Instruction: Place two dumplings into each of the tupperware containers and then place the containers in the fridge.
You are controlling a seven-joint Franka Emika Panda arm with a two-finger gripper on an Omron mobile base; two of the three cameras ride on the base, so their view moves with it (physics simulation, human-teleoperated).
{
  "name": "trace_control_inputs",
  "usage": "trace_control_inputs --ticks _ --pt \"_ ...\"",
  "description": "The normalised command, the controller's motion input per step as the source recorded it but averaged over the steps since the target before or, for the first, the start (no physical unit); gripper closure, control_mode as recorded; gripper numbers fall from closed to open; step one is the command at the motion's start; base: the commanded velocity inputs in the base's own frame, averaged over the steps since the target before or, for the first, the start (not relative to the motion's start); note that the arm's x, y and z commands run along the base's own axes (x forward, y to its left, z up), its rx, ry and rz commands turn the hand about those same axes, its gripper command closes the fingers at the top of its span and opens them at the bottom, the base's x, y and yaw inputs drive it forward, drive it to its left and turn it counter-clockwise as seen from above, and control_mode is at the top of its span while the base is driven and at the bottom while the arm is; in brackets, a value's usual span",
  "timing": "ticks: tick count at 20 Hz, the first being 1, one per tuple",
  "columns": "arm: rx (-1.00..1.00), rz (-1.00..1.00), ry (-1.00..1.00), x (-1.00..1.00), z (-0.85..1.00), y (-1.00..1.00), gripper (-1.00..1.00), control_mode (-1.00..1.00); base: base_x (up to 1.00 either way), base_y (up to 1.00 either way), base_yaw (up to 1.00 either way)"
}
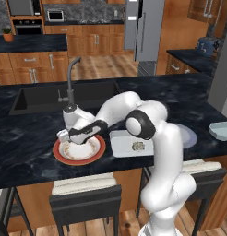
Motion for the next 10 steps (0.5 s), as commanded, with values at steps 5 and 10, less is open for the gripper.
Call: trace_control_inputs --ticks 5,10 --pt "0.15 0.0 0.0 -0.84 0.96 -1.0 1.0 -1.0 0.0 0.0 0.0" --pt "0.23 -0.06 0.01 -0.79 0.5 -1.0 1.0 -1.0 0.0 0.0 0.0"
